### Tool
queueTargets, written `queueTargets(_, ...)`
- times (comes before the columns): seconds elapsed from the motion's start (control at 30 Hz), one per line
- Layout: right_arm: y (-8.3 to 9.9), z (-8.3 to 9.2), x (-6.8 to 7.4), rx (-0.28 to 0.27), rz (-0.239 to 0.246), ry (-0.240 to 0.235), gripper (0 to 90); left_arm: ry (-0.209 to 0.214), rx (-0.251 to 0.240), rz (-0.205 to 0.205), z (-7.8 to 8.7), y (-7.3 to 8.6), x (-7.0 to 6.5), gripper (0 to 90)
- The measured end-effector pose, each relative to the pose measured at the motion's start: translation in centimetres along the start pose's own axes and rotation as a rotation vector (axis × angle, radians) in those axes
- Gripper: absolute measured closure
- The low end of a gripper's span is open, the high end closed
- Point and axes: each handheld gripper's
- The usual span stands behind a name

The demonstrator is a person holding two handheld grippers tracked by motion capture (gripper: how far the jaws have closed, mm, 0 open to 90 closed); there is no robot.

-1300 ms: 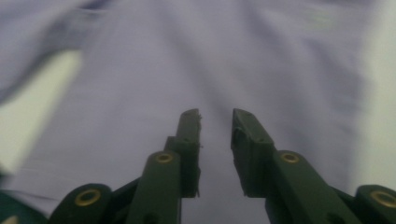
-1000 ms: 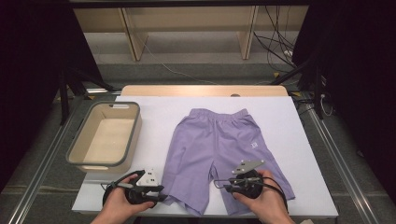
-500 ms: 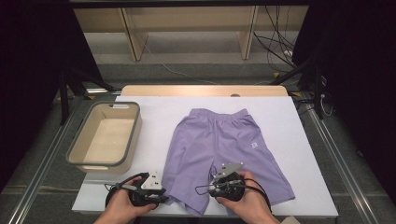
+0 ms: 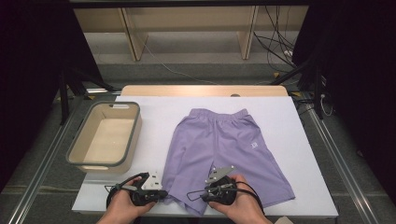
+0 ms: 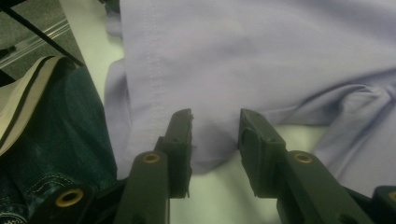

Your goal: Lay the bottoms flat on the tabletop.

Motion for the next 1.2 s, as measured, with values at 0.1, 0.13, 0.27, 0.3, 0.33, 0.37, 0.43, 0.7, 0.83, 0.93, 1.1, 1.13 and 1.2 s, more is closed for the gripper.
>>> queueTargets(0.1,0.0,-0.1,0.2,0.002,0.006,-0.005,65.7,-0.006,-0.009,0.015,0.2,0.0,0.1,89.5)
queueTargets(0.13,0.0,-0.2,0.2,0.0,0.009,-0.007,65.7,-0.007,-0.012,0.015,0.4,0.0,0.1,89.5)
queueTargets(0.27,-0.1,-0.3,0.5,-0.001,0.003,-0.016,65.5,-0.02,-0.031,0.035,1.0,-0.1,0.3,89.5)
queueTargets(0.3,-0.1,-0.4,0.6,0.001,0.006,-0.017,65.3,-0.022,-0.034,0.038,1.2,-0.1,0.4,89.5)
queueTargets(0.33,0.0,-0.4,0.7,0.001,0.003,-0.024,65.1,-0.026,-0.042,0.044,1.3,-0.1,0.5,89.5)
queueTargets(0.37,0.0,-0.5,0.8,0.007,0.004,-0.025,65.0,-0.032,-0.047,0.051,1.5,-0.1,0.6,89.5)
queueTargets(0.43,0.0,-0.6,0.9,0.017,0.023,-0.037,64.4,-0.041,-0.057,0.059,1.8,-0.1,0.7,89.5)
queueTargets(0.7,0.0,-1.1,1.7,0.018,0.039,-0.08,56.1,-0.085,-0.097,0.102,3.0,0.2,1.6,89.6)
queueTargets(0.83,0.1,-1.6,2.2,0.029,0.06,-0.083,51.0,-0.105,-0.12,0.112,3.3,0.2,1.7,89.6)
queueTargets(0.93,0.0,-1.7,2.4,0.028,0.087,-0.07,54.7,-0.122,-0.138,0.116,3.6,0.2,1.9,89.6)
queueTargets(1.1,0.1,-1.3,2.6,0.053,0.147,-0.023,71.5,-0.137,-0.142,0.112,3.8,0.4,2.0,89.7)
queueTargets(1.13,0.2,-1.2,2.6,0.056,0.147,-0.017,76.3,-0.141,-0.146,0.112,3.8,0.4,2.1,89.6)
queueTargets(1.2,0.2,-1.0,2.5,0.053,0.138,-0.011,84.7,-0.143,-0.148,0.109,3.9,0.4,2.1,89.7)
Point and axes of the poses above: each handheld gripper's, and its own axes: z roughly backward along the jaws, y roughly out of its underside, x roughly to its left, and after that the axes turned 7 degrees about -x, right-handed
